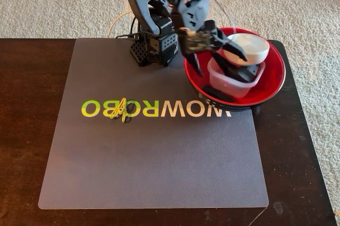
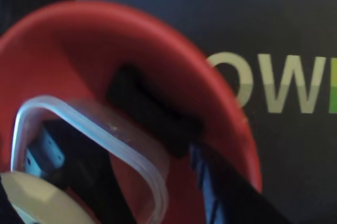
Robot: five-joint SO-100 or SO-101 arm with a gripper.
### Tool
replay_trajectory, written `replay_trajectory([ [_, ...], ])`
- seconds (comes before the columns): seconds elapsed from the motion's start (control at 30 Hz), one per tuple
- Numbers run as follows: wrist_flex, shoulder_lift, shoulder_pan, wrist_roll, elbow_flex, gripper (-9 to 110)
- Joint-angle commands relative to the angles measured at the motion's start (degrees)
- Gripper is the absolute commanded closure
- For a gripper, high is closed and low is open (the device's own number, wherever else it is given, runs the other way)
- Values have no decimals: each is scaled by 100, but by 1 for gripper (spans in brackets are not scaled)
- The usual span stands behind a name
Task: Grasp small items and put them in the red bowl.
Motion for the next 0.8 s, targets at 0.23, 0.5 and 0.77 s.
replay_trajectory([
  [0.23, 132, 2057, 5019, 2997, 2355, 51],
  [0.5, 185, 3199, 6812, 4896, 3858, 52],
  [0.77, 193, -53, 6882, 3155, 1529, 56],
])
